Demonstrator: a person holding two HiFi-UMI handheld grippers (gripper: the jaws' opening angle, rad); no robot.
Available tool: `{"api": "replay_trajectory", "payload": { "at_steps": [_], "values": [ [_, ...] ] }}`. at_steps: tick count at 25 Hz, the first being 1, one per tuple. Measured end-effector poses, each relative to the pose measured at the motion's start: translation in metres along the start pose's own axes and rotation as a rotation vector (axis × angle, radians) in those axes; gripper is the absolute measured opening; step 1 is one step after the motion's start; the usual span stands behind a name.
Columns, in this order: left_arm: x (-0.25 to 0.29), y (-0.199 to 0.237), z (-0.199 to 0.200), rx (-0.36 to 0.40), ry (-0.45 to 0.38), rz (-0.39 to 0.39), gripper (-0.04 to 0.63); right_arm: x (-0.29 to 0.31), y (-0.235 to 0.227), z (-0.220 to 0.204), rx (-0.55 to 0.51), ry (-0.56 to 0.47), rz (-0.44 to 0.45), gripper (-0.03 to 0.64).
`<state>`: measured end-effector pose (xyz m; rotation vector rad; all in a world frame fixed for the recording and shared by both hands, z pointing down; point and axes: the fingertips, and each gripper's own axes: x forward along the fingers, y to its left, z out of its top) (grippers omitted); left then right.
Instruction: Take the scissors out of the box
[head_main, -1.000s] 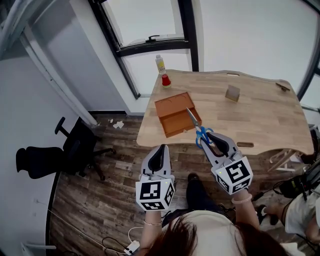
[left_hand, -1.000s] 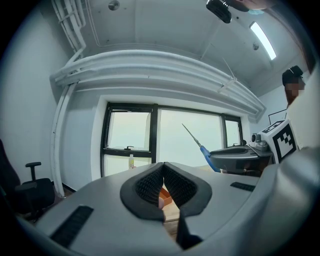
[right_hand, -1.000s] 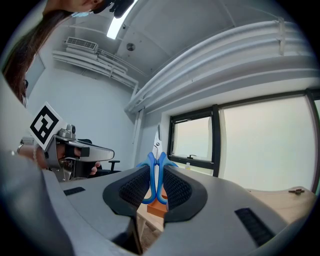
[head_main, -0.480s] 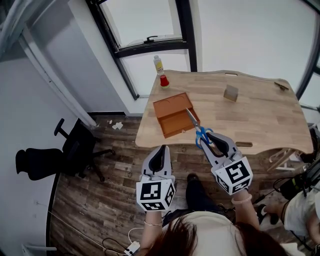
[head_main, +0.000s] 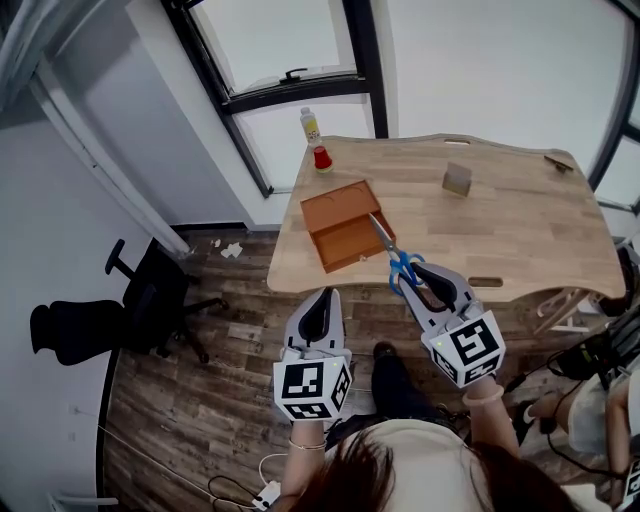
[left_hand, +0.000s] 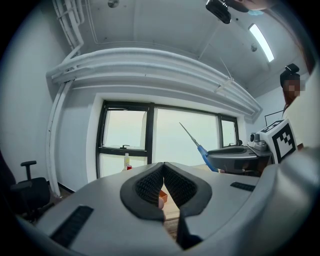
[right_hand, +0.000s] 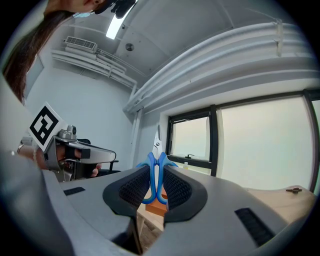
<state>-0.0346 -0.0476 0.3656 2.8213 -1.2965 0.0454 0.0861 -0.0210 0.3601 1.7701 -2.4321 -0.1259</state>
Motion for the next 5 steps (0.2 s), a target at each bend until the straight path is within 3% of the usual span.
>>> {"api": "replay_trajectory", "payload": {
  "at_steps": [5],
  "values": [
    [0.0022,-0.0007,-0.0036,0.000,0.007,-0.003,0.018,0.0019,-0.0002,-0.0017,-0.002,0.002,0.000,0.112]
  ]
}}
